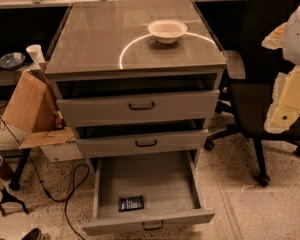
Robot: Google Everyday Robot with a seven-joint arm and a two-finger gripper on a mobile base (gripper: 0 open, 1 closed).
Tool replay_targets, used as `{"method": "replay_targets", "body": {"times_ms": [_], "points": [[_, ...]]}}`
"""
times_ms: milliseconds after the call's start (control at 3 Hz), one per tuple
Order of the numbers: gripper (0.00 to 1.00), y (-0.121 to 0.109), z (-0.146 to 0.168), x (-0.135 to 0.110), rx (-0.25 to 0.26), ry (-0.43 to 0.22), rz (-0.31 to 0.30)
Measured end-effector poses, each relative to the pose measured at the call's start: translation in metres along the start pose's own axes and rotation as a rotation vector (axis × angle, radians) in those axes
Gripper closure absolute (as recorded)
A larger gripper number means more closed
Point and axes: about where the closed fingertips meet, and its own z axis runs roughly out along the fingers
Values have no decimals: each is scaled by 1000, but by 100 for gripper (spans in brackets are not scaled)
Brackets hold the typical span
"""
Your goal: Pick rxbar blueberry from bottom drawer and place on counter
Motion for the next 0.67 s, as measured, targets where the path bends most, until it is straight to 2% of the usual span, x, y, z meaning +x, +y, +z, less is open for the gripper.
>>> {"method": "replay_targets", "body": {"times_ms": [333, 667], "points": [[0, 0, 0, 0, 2, -1, -1], [0, 1, 12, -6, 1, -22, -8]]}}
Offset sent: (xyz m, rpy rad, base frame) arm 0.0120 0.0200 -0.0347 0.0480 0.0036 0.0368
